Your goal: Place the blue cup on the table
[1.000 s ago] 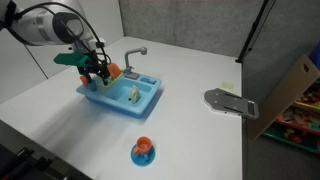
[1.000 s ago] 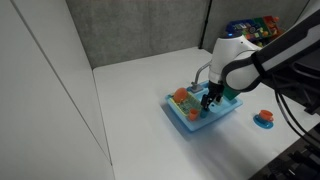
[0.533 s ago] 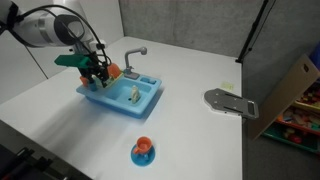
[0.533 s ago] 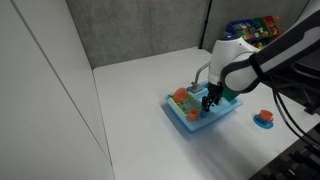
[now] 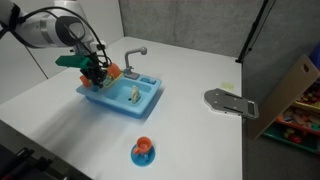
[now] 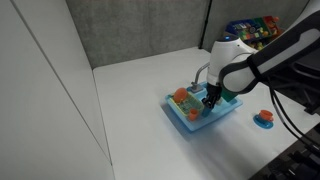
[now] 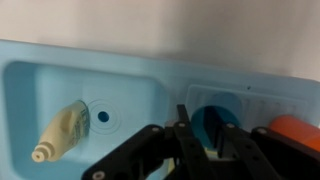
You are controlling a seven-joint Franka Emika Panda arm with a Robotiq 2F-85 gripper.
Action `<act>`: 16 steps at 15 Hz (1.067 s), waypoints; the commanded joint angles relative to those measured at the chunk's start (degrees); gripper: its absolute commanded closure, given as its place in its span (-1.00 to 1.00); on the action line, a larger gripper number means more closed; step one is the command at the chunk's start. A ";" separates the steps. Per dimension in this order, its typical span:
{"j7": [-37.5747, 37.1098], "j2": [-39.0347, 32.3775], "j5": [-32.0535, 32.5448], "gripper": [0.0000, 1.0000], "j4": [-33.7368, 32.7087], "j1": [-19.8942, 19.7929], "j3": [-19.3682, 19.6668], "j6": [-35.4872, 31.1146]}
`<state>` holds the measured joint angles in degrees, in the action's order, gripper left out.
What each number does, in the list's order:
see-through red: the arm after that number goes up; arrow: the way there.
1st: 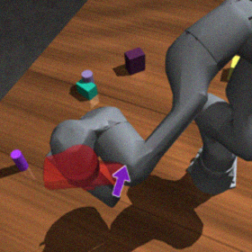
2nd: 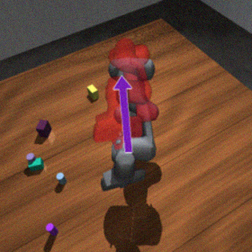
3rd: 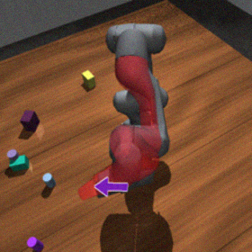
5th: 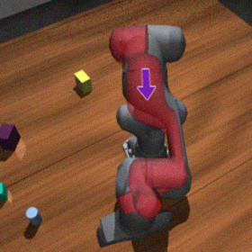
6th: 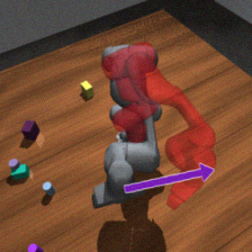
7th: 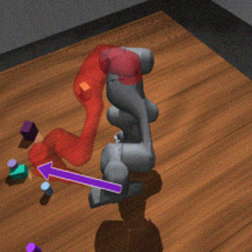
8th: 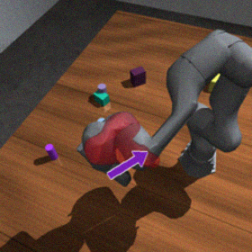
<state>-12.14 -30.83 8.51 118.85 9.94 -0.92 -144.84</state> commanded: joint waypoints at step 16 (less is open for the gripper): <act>1.23 6.88 -1.52 0.93 1.91 -2.17 0.65 -0.16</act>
<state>-12.14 -27.35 8.50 118.49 9.23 -0.66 -144.89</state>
